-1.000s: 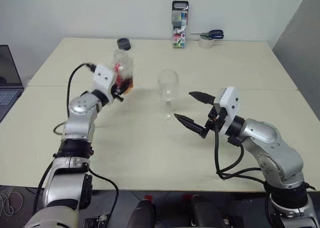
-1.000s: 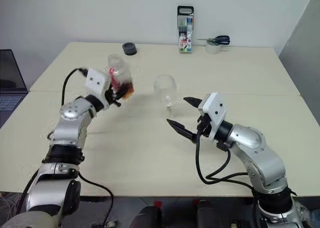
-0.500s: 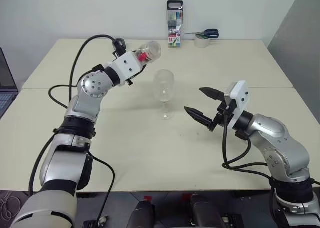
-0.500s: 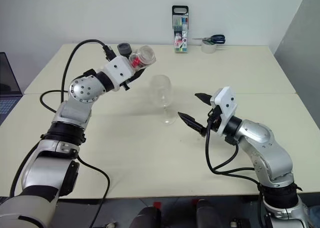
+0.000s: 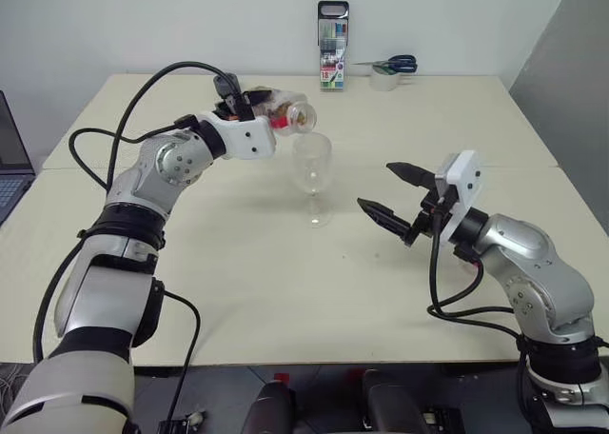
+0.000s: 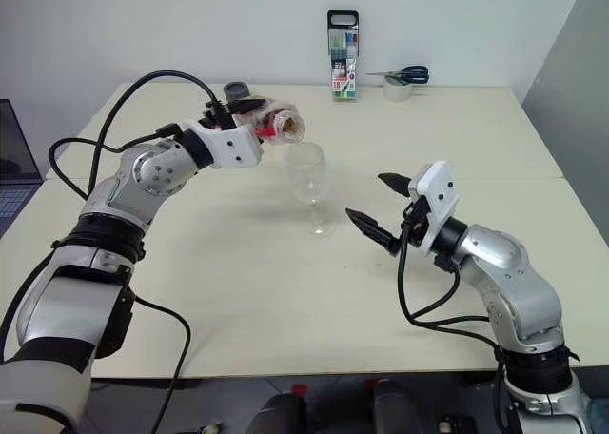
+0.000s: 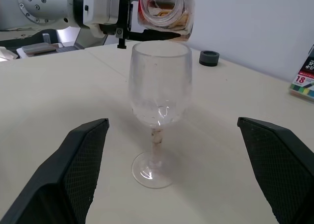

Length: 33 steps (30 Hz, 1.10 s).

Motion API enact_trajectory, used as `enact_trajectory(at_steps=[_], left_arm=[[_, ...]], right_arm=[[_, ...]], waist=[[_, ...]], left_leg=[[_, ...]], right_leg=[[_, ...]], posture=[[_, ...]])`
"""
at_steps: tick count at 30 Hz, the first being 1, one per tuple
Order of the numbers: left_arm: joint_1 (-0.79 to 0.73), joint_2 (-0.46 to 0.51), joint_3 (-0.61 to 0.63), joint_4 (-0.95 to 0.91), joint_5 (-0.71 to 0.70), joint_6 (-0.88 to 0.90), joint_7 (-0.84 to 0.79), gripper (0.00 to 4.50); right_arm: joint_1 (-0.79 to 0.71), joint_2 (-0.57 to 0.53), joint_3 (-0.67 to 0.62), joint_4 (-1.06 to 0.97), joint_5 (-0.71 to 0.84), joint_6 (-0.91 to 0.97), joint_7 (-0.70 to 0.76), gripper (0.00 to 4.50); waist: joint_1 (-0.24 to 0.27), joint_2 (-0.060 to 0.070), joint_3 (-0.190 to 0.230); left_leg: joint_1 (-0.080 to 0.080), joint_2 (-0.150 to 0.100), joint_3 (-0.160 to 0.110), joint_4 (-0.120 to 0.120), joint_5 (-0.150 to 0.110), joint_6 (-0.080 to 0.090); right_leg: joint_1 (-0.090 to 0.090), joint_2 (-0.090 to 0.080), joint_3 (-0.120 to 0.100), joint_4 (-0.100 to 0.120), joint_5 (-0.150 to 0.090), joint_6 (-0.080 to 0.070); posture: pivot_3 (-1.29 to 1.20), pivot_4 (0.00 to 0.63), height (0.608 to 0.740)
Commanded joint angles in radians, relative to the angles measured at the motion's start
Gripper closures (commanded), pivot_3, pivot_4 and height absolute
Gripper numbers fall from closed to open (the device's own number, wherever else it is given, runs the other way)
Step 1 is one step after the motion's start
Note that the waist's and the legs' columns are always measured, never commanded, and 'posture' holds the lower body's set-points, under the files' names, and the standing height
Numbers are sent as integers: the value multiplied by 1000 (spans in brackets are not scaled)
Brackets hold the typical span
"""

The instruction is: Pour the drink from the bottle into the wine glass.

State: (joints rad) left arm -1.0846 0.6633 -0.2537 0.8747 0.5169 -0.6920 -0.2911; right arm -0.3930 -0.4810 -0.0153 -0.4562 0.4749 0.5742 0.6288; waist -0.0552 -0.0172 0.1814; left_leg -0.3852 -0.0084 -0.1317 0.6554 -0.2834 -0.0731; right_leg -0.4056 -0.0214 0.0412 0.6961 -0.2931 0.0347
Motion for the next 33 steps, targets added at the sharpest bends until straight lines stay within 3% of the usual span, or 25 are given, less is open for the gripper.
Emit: enact_trajectory(at_steps=[1,33], left_arm=[[-75,30,-2,6,32,-32,67,2837],[-213,75,-134,154,251,-81,322,2837]], right_arm=[[-35,-2,-30,-46,42,-2,1,0],[-52,43,48,-105,69,23,-48,0]], waist=[[-1,0,0],[-2,0,0]], left_leg=[[0,0,0,0,0,0],[-3,-1,-1,4,0,0]], right_leg=[[0,0,0,0,0,0],[-1,0,-1,1,0,0]], posture=[[0,150,740],[0,150,740]])
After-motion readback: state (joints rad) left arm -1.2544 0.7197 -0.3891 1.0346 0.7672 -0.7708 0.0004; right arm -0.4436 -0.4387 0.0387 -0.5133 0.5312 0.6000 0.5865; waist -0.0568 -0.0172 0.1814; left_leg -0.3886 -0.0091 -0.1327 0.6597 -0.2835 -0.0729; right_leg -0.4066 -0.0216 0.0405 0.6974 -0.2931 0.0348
